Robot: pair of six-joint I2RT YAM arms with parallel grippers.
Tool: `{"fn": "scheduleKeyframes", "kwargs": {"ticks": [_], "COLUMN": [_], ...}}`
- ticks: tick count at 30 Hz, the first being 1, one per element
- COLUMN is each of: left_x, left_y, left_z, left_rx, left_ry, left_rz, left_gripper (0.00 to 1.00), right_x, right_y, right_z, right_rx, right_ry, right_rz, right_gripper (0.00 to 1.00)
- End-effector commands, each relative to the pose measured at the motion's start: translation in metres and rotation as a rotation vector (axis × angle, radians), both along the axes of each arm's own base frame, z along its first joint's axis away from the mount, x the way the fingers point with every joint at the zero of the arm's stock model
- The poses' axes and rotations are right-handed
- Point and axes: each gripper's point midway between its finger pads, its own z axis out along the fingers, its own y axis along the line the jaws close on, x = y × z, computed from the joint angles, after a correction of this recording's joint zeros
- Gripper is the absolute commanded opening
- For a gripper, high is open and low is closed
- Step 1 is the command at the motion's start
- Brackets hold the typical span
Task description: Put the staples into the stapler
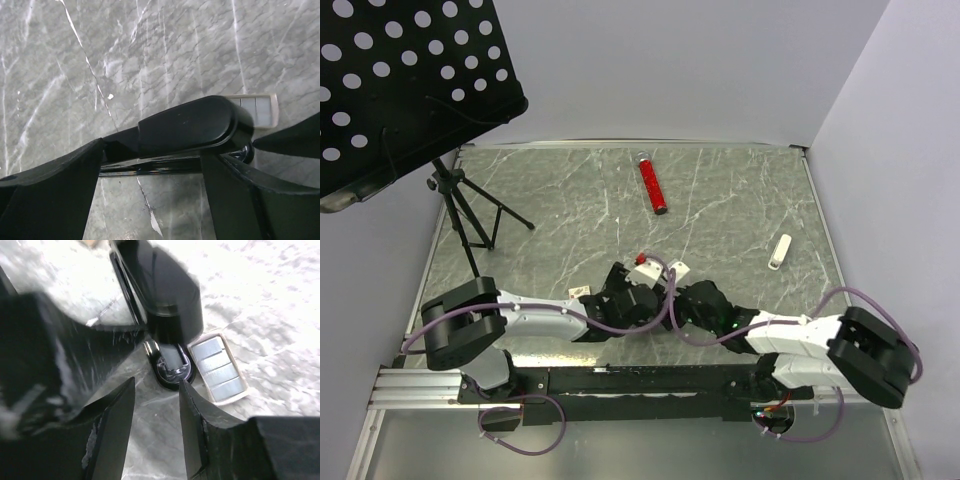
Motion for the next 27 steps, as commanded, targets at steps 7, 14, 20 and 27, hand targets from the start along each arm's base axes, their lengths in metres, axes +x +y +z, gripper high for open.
{"fn": "scheduleKeyframes", "kwargs": {"ticks": [7, 14, 20, 27], "left_x": [-0.021, -0.022, -0.017, 0.024], "left_y": [-0.015, -0.012, 0.001, 0.069], "left_z": [0.001, 0.026, 0.054, 0.085], "left_rx": [0.061, -0.036, -0.162, -0.433], "left_ry": [-0.033, -0.046, -0.051, -0.013], "left_rz": [-0.071, -0.045, 0.034, 0.248], "left_gripper": [0.89, 0.98, 1.0, 0.99], "right_x": [0.002, -0.002, 0.0, -0.002], "right_y": [-0.019, -0.033, -0.041, -0.029], "right_z": [0.035, 0.052, 0.07, 0.08], "right_rx": [0.104, 0.13, 0.075, -0.02], "right_ry": [-0.048, -0.057, -0.076, -0.016], "right_rz": [-0.115, -0.155, -0.147, -0.017], "right_gripper": [0.5, 0.56, 0.64, 0.68]}}
